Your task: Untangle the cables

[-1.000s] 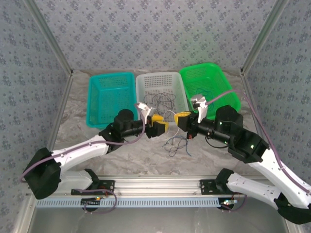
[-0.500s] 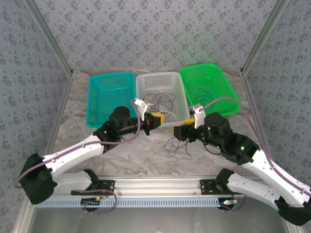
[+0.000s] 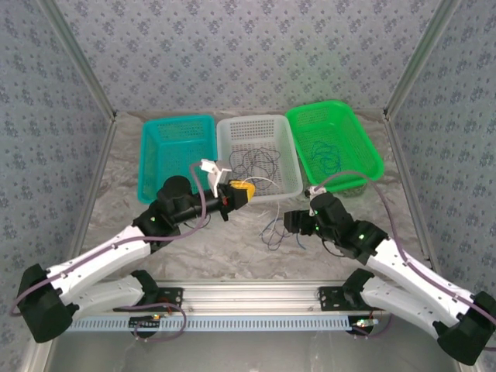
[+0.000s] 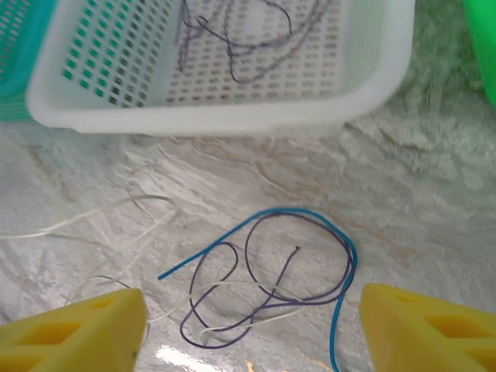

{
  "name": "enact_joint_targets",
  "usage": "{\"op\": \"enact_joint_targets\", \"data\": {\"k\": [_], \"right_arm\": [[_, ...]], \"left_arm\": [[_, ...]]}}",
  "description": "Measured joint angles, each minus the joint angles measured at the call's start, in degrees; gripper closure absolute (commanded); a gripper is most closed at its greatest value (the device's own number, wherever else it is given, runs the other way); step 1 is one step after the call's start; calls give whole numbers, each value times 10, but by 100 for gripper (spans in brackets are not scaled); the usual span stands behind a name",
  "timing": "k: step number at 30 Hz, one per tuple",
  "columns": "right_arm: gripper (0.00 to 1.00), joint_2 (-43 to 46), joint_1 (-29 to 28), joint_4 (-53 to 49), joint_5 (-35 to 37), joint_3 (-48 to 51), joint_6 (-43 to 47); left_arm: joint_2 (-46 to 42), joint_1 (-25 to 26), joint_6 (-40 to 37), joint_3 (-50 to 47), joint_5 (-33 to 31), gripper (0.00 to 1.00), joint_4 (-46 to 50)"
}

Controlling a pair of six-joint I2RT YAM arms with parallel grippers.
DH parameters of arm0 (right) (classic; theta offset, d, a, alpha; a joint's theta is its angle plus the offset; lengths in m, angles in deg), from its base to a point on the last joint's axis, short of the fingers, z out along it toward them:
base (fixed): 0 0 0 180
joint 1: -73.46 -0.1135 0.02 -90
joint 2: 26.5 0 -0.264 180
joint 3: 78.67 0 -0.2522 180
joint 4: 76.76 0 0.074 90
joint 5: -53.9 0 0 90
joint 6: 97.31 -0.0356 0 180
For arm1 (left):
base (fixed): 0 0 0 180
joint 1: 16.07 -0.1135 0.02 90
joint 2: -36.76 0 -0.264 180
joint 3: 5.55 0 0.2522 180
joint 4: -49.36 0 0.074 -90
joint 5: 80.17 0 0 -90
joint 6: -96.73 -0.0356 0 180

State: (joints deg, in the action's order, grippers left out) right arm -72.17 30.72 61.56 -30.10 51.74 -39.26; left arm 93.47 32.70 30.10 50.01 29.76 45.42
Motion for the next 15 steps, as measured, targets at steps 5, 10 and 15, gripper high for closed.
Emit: {"op": "enact_joint_targets", "data": {"k": [5,10,15], "right_arm": [[36,-5,6,35,-15,37,-10],[33,-12,6,82,-34,81,-36],[25,-48,6,132,-41,109,-74]], "left_arm": [[-19,0,-10,0,-7,99,14],[-28,1,-15,0,-13,98,16],[-28,1,-18,0,-13,98,18]]}}
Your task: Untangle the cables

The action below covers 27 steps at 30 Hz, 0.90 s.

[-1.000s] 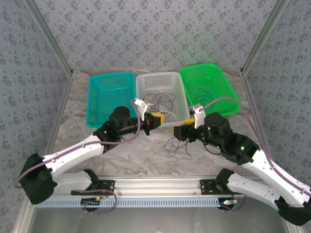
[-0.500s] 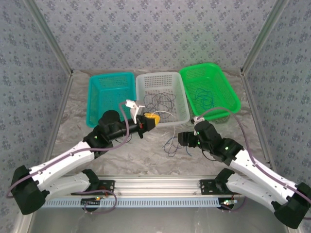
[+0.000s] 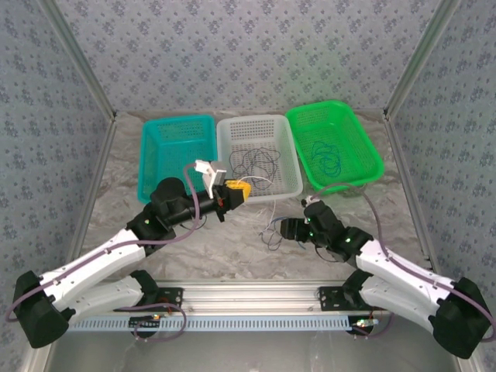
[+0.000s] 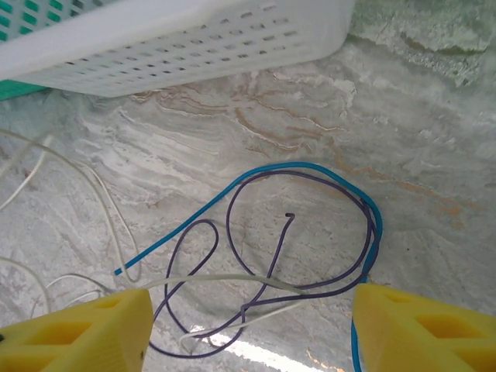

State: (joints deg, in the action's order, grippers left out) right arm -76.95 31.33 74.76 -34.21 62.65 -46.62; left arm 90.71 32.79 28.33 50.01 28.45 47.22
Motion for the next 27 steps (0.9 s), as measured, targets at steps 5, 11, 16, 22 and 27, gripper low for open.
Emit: {"op": "enact_joint_targets", "data": {"k": [5,11,16,22,27], "right_arm": [[26,-48,-1,53,2,3,-27],[69,-127,-3,78,3,3,-64],[95,-193,-3,69,10,2,-101],[91,-214,-6,72,24,-5,-128],[79,-210,-11,65,34,-7,-132]], "left_arm": [[0,4,-1,0,0,98,1],[-2,8,-5,0,-2,98,8],[-20,8,-33,20,-17,98,44],[-51,8,-94,108,-38,98,104],[-63,8,-139,157,-47,95,135]]}}
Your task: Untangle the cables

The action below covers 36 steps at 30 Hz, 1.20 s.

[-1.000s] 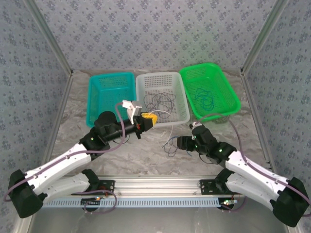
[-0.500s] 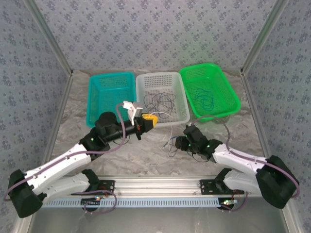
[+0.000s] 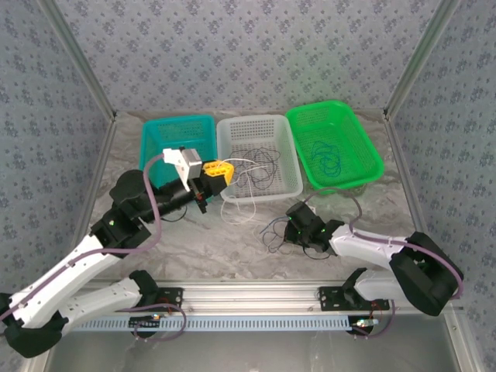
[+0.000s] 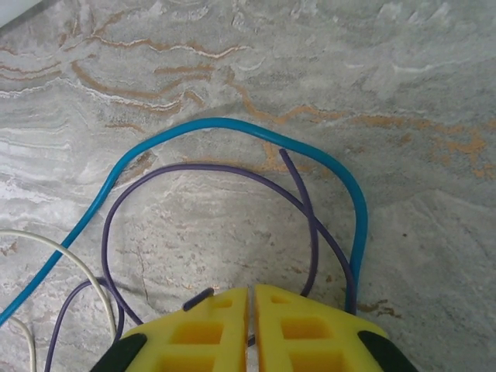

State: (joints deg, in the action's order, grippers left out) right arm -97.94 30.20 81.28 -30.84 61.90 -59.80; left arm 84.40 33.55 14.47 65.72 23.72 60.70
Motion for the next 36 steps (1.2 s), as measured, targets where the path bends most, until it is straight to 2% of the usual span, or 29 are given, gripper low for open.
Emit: {"op": "enact_joint_targets", "data": {"k": [1,4,6,12,16,22,36], "right_arm": [[70,7,-2,-7,3,0,2],[33,50,-4,-38,21,-3,14],[23,99,-8,-61,33,-10,27],[20,273,-17,-87,50,-40,66],[19,324,-20,-87,37,-49,79],[20,309,-40,-63,9,-59,89],[21,260,-88,-22,4,-129,131]], "left_arm": [[0,0,-8,4,-1,95,7],[2,0,-24,10,-5,95,26],[4,0,-29,10,-9,95,41],[9,0,-38,10,-19,93,57],[14,0,-38,10,-19,93,56],[35,0,-37,10,-19,93,56],[64,0,-32,9,-20,92,52]]}}
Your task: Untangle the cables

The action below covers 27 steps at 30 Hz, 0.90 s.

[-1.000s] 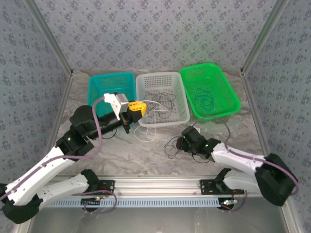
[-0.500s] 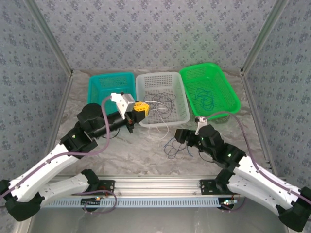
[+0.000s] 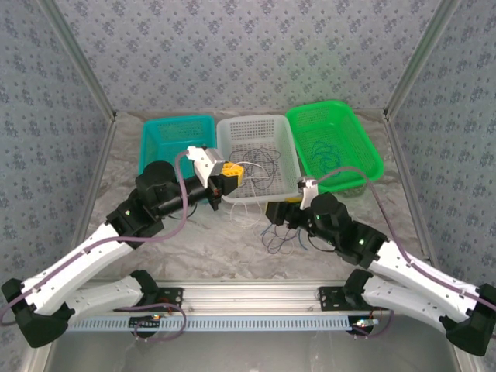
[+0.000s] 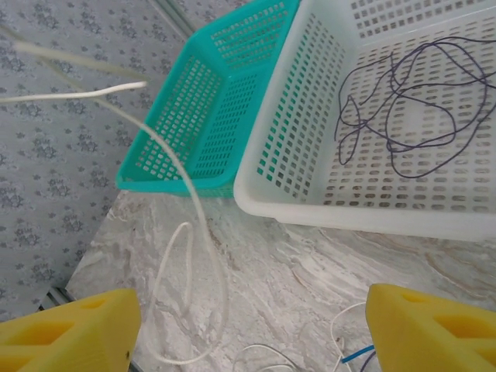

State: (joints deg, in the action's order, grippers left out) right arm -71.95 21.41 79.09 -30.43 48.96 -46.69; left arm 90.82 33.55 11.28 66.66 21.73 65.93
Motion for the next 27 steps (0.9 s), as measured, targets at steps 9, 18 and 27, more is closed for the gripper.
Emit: {"op": "enact_joint_targets", "data": {"k": [9,18,27], "right_arm": [[27,-75,-15,3,24,-20,-1],[31,-144,-15,8,65,-27,-2],[24,-154,-26,54,48,-27,11]], "left_arm": [[2,0,10,0,1,92,-4],[2,0,26,0,11,92,-29],[2,0,30,0,13,92,-30]]}}
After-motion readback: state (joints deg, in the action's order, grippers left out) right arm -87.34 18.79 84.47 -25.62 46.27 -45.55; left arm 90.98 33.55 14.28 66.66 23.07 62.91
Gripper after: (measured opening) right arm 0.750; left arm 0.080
